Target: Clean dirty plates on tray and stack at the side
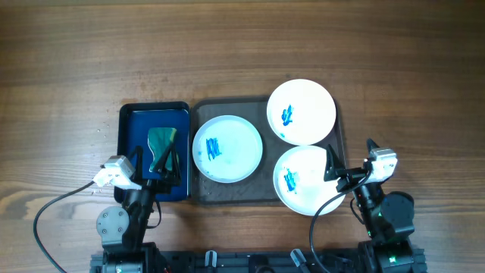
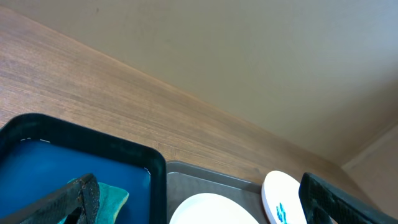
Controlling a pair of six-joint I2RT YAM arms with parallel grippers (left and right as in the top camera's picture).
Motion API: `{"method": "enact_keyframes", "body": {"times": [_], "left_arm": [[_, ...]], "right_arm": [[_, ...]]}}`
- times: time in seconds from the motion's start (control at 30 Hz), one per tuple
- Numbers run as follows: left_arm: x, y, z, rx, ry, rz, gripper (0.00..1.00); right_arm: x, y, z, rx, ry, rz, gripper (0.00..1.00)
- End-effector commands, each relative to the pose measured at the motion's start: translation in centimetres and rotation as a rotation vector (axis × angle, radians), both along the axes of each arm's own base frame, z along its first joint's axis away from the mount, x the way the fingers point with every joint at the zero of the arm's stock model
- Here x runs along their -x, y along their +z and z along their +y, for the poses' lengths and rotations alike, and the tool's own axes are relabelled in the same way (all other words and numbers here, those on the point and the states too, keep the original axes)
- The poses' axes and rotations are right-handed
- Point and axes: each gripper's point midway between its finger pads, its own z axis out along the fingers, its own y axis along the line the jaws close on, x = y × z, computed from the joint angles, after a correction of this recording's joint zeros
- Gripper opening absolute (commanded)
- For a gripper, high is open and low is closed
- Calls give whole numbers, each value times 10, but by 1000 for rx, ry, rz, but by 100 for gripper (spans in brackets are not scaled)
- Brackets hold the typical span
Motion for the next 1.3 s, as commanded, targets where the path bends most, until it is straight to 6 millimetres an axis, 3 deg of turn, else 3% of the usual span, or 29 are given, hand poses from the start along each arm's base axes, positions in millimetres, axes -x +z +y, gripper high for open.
{"method": "enact_keyframes", "body": {"times": [0.0,1.27], "left_arm": [[0,-1,2,5,9,3,100],[0,-1,6,4,32,4,100]], "right_arm": [[-1,-1,-5,14,-22,0,100],[-1,-1,-5,14,-22,0,100]]}}
